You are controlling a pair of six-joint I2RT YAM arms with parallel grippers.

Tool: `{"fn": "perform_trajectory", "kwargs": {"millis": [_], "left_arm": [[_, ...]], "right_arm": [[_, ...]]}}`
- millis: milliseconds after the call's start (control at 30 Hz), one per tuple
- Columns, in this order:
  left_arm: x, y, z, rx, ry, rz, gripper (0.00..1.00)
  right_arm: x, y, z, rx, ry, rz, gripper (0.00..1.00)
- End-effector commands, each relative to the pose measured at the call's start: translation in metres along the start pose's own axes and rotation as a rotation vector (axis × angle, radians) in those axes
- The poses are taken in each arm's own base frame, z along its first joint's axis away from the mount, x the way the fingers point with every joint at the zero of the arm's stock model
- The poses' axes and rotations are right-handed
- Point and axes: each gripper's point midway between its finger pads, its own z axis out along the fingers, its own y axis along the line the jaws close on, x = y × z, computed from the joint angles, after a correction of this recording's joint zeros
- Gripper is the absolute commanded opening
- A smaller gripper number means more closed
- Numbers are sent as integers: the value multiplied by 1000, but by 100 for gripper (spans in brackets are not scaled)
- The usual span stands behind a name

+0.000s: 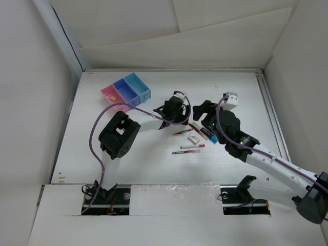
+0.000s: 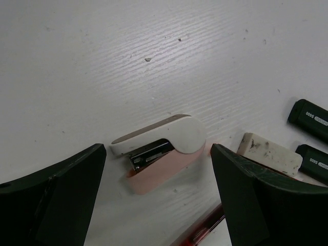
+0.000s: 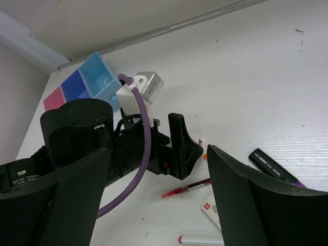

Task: Sort the stationery into containers
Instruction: Pick up the stapler from the center of the board.

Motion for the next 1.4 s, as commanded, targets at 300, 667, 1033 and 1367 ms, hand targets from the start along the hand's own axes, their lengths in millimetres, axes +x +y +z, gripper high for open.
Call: {"fn": "perform_trajectory", "kwargs": {"millis": [300,667,1033,1367], "left_arm": [[-18,7,12,-91,-17,32,80],[1,12,20,-188,11,51,71],[11,26,-4,-238,15,21,56],[14,35,-19,-266,0,4,37]], "right_arm": [[-13,8,-1,-25,-29,23,82],[-13,8,-1,-24,-28,23,82],[-10,7,1,-20,-22,18,82],[-10,7,1,-20,-22,18,82]]}}
